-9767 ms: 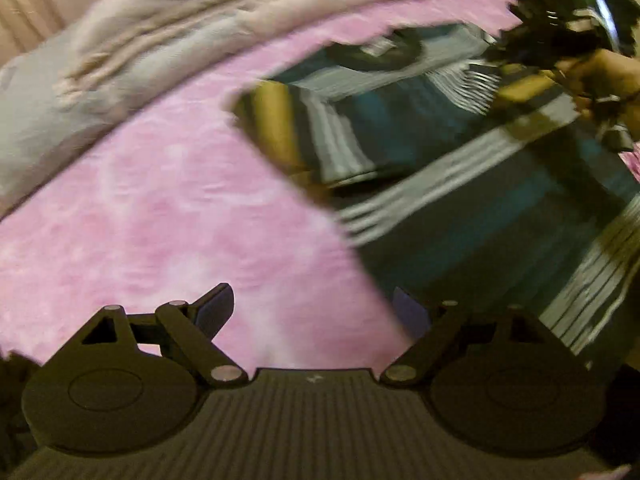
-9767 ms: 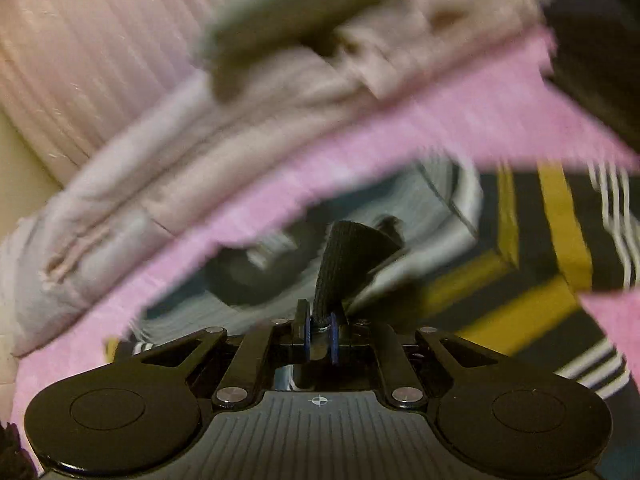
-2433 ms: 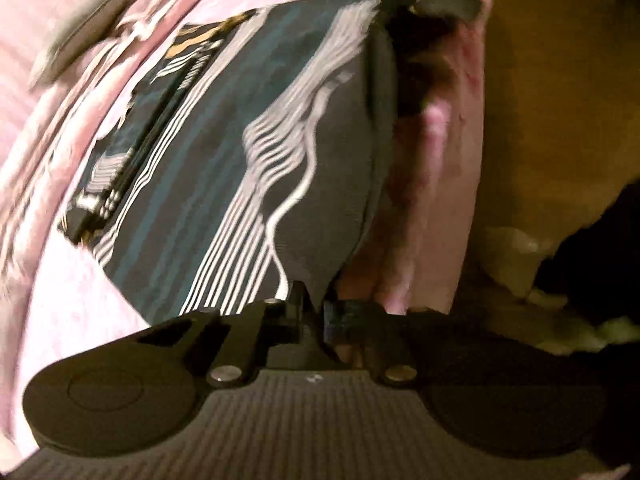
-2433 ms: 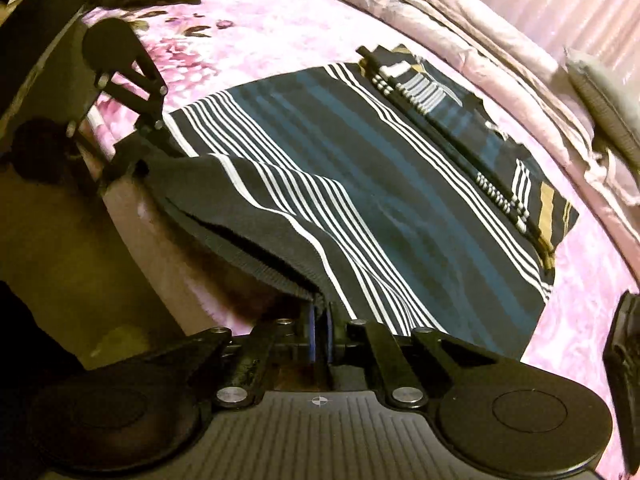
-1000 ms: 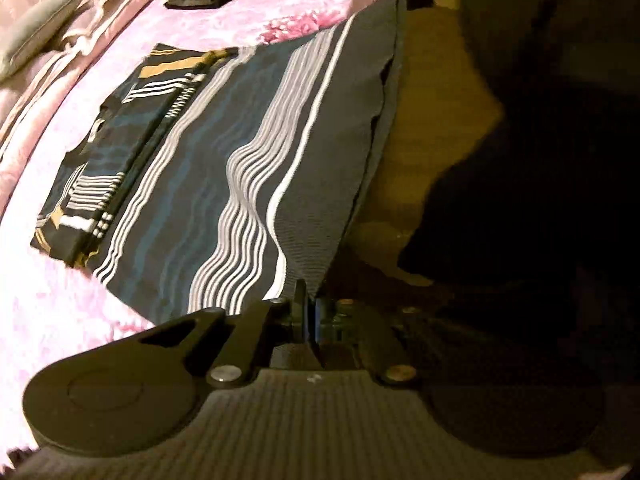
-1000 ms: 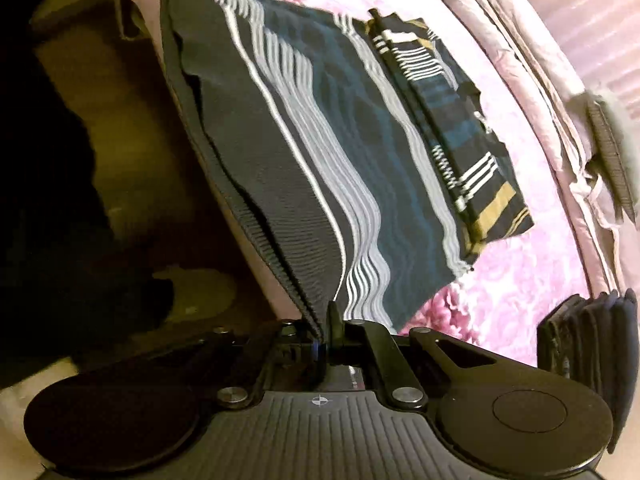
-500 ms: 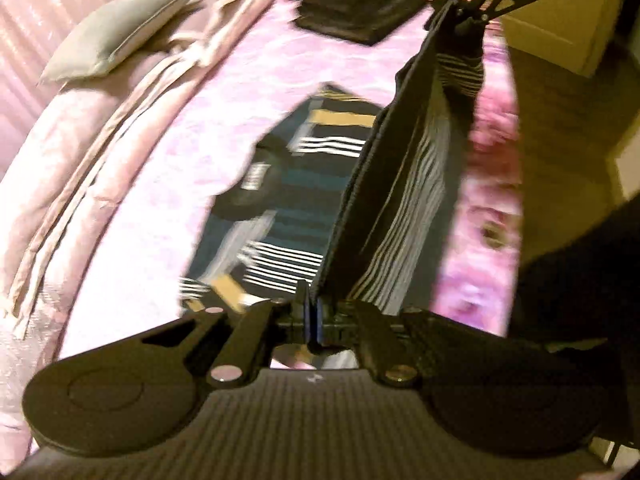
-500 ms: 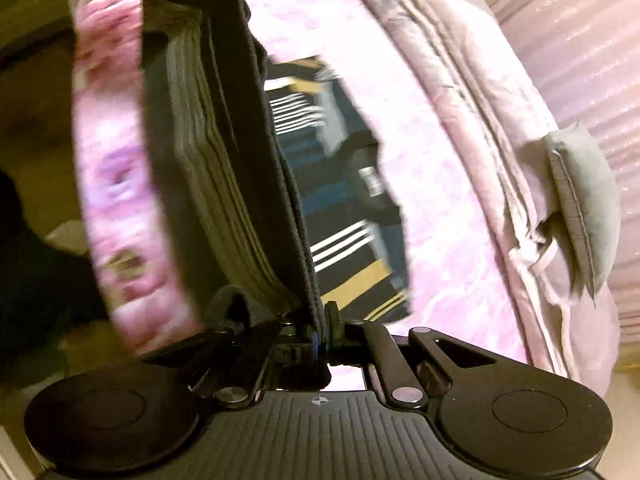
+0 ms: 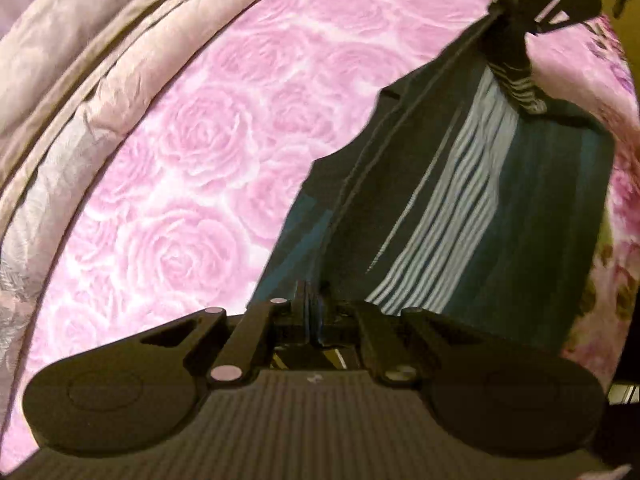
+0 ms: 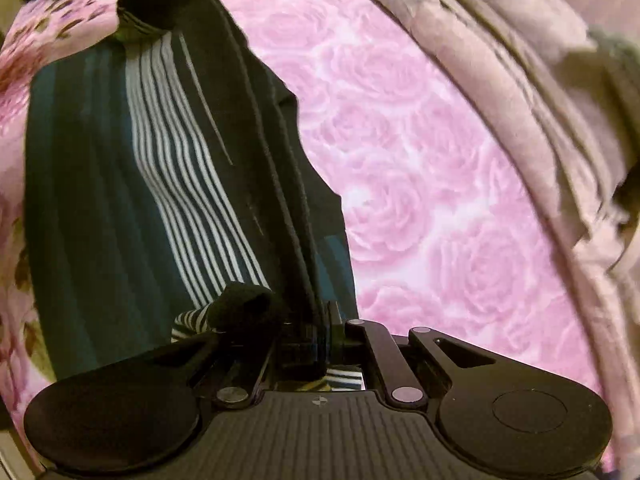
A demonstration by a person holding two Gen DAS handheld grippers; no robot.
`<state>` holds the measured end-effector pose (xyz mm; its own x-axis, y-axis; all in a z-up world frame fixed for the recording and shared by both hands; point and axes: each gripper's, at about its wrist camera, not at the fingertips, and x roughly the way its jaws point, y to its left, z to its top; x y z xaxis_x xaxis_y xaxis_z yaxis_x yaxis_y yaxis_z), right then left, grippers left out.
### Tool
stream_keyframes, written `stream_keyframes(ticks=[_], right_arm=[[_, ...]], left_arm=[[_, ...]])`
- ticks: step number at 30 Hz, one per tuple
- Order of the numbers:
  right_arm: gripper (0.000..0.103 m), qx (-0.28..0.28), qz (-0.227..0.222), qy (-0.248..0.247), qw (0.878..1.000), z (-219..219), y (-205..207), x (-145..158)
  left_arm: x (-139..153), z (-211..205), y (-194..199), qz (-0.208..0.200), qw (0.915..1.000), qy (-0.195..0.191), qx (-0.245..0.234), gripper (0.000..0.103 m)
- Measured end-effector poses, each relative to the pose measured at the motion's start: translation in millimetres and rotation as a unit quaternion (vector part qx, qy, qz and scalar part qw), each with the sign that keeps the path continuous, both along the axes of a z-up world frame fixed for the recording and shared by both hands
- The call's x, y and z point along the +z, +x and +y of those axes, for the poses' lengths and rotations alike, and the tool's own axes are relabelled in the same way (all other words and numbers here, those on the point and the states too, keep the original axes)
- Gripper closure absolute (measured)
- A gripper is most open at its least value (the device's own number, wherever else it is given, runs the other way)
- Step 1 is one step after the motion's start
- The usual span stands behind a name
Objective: Fold clothes
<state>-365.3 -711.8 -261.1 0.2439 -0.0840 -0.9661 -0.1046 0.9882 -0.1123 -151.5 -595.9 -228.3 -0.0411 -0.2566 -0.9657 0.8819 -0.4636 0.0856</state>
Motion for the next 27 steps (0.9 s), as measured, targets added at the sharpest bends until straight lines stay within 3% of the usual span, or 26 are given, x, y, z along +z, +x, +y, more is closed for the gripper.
stream_keyframes(ticks=[2, 3, 4, 5, 10, 12, 14, 17, 19, 21, 27], right_arm=[[0.098, -0.031, 0.001, 0.01, 0.999, -7.7, -0.1, -9.0], [0.089, -0.047, 0.001, 0.012, 0.999, -8.5, -0.4, -12.4], [0.052, -0.067, -0.001, -0.001, 0.998, -10.3, -0.3, -15.2], [0.033, -0.095, -0.012, -0.018, 0.995, -13.4, -1.9, -14.9], [0.033, -0.246, -0.079, 0.008, 0.966, -25.6, -20.1, 4.9], [0.032, -0.307, -0.114, 0.031, 0.944, -24.0, -30.4, 13.5], [0.032, -0.374, -0.139, 0.079, 0.913, -27.1, -40.8, 16.9], [0.032, -0.407, -0.124, 0.078, 0.902, -32.7, -39.2, 10.3], [0.032, -0.418, -0.123, 0.074, 0.897, -39.0, -34.6, 6.8], [0.032, -0.464, -0.149, 0.11, 0.866, -54.2, -37.7, 8.5], [0.03, -0.556, -0.229, 0.136, 0.787, -89.5, -51.5, 28.2]], left_arm=[[-13.3, -14.1, 8.1, -0.012, 0.9998, 0.002, 0.016, 0.088], [-18.9, -15.9, 11.4, -0.022, 0.9995, -0.001, 0.024, 0.076], [-24.2, -17.6, 14.9, -0.03, 0.999, -0.004, 0.033, 0.071], [-27.4, -18.8, 20.2, -0.031, 0.9985, -0.007, 0.044, 0.071], [-25.6, -5.5, 50.1, -0.017, 0.9925, -0.049, 0.11, 0.067], [-24.4, 1.7, 65.6, 0.0, 0.9885, -0.059, 0.14, 0.067], [-24.4, 7.3, 81.5, 0.023, 0.9844, -0.06, 0.164, 0.067], [-27.8, 10.2, 102.2, 0.036, 0.9821, -0.055, 0.176, 0.067], [-31.4, 8.8, 111.0, 0.02, 0.9826, -0.055, 0.176, 0.067], [-31.9, 8.5, 118.4, 0.021, 0.9814, -0.058, 0.182, 0.067], [-23.6, 24.4, 127.5, 0.064, 0.9694, -0.069, 0.227, 0.064]])
